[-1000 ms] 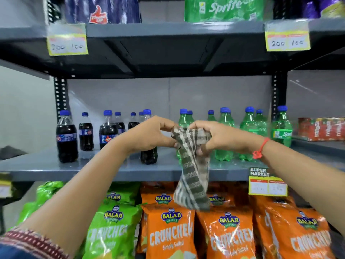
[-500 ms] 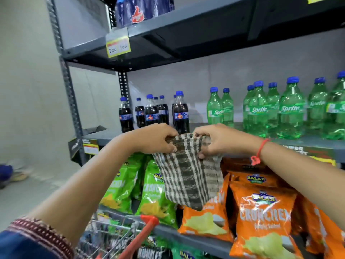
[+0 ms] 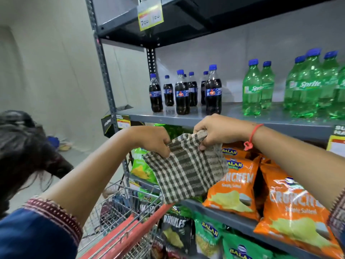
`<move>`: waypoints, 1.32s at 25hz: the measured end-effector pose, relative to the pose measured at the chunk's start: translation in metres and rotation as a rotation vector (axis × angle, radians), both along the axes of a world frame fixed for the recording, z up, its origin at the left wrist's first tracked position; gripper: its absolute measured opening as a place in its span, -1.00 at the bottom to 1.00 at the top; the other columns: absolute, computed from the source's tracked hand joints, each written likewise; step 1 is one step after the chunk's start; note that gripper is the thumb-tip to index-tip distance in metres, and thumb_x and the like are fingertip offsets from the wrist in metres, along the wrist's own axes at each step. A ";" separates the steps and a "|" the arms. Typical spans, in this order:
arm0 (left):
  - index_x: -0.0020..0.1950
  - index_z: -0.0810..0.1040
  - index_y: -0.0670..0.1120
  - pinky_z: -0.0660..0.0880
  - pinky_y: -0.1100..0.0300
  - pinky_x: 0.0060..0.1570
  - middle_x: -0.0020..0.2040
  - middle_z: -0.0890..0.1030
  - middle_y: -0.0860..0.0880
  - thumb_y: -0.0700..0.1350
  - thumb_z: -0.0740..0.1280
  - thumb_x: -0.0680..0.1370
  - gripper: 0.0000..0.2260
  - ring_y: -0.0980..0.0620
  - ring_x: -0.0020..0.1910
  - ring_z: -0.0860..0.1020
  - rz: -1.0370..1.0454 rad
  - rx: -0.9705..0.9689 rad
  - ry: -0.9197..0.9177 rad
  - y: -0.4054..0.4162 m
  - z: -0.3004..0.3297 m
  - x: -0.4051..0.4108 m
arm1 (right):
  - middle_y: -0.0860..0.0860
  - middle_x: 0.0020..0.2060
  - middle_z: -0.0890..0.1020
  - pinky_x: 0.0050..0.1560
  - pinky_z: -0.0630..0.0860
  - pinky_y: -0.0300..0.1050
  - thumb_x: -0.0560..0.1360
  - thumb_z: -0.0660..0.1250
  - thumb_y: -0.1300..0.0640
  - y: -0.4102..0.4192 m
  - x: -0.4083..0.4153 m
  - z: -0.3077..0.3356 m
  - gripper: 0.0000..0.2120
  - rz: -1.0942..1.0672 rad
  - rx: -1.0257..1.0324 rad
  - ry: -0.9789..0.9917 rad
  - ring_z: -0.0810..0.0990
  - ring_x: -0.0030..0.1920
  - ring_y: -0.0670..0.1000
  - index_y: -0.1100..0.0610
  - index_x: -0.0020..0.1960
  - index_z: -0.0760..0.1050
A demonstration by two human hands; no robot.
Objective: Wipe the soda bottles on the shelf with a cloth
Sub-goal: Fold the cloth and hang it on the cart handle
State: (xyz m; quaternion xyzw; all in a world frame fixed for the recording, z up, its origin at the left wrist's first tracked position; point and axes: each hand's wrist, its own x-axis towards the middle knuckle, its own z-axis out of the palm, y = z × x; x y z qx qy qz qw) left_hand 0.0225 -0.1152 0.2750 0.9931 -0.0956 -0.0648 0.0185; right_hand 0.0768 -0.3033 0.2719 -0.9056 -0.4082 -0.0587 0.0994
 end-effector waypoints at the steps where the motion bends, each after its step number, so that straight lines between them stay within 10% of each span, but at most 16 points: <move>1: -0.41 0.27 -0.10 0.14 0.25 -0.50 -0.44 0.26 0.00 -0.14 0.30 0.44 -0.72 0.06 -0.49 0.19 0.005 -0.052 0.023 0.006 -0.003 -0.005 | -0.02 -0.33 0.58 -0.37 0.37 -0.26 0.32 0.52 0.13 0.005 0.002 -0.003 -0.85 0.012 -0.012 0.014 0.52 -0.26 -0.01 0.01 -0.19 0.56; 7: -0.17 0.43 -0.07 0.36 0.34 -0.30 -0.22 0.41 -0.01 -0.14 0.28 0.47 -0.95 0.05 -0.25 0.38 0.118 -0.366 0.124 0.044 -0.044 -0.030 | -0.04 -0.43 0.61 -0.51 0.42 -0.46 0.32 0.49 0.23 0.044 0.015 -0.039 -0.82 0.097 -0.032 0.198 0.54 -0.44 -0.09 -0.03 -0.27 0.58; 11: 0.20 0.42 -0.23 0.35 0.39 -0.22 -0.02 0.43 -0.03 -0.10 0.27 0.48 -0.65 0.02 -0.06 0.42 0.190 -0.350 0.143 0.070 -0.085 -0.042 | 0.02 -0.36 0.65 -0.43 0.46 -0.33 0.36 0.45 0.26 0.083 0.022 -0.075 -0.83 0.147 -0.129 0.274 0.57 -0.35 -0.01 0.01 -0.15 0.62; 16: 0.01 0.49 -0.08 0.56 0.04 -0.22 -0.12 0.58 -0.15 -0.18 0.22 0.50 -0.88 -0.04 -0.28 0.51 0.273 -0.388 0.248 0.110 -0.154 -0.054 | 0.13 -0.19 0.63 -0.28 0.44 -0.22 0.45 0.33 0.32 0.139 0.021 -0.140 -0.71 0.187 -0.308 0.329 0.52 -0.28 0.04 0.16 0.15 0.54; 21: -0.13 0.47 -0.16 0.55 0.22 -0.33 -0.24 0.52 -0.07 -0.22 0.20 0.50 -0.93 0.06 -0.39 0.50 0.485 -0.449 0.281 0.143 -0.201 -0.055 | -0.04 -0.46 0.35 -0.48 0.26 -0.24 0.42 0.18 0.44 0.176 0.019 -0.180 -0.54 0.199 -0.345 0.225 0.43 -0.23 0.07 -0.05 -0.46 0.30; 24: -0.22 0.46 -0.10 0.49 0.31 -0.41 -0.26 0.50 -0.04 -0.25 0.20 0.49 -0.88 0.09 -0.40 0.47 0.569 -0.549 0.262 0.156 -0.220 -0.056 | -0.05 -0.47 0.28 -0.43 0.26 -0.17 0.40 0.15 0.48 0.187 0.023 -0.197 -0.48 0.216 -0.330 0.184 0.39 -0.24 0.08 -0.06 -0.49 0.15; 31: -0.23 0.48 -0.07 0.53 0.31 -0.40 -0.20 0.53 -0.04 -0.26 0.26 0.47 -0.88 0.09 -0.33 0.50 0.690 -0.681 0.369 0.157 -0.248 -0.056 | -0.01 -0.37 0.44 -0.24 0.35 -0.03 0.47 0.15 0.36 0.190 0.029 -0.221 -0.63 0.272 -0.413 0.149 0.46 -0.17 0.15 -0.03 -0.39 0.33; 33: -0.16 0.50 -0.05 0.55 0.30 -0.29 -0.11 0.56 -0.07 -0.25 0.25 0.47 -0.89 0.09 -0.28 0.51 0.682 -0.629 0.397 0.152 -0.248 -0.055 | 0.09 -0.13 0.54 -0.18 0.42 0.03 0.49 0.16 0.34 0.188 0.028 -0.225 -0.76 0.306 -0.405 0.071 0.49 -0.02 0.19 0.03 -0.10 0.47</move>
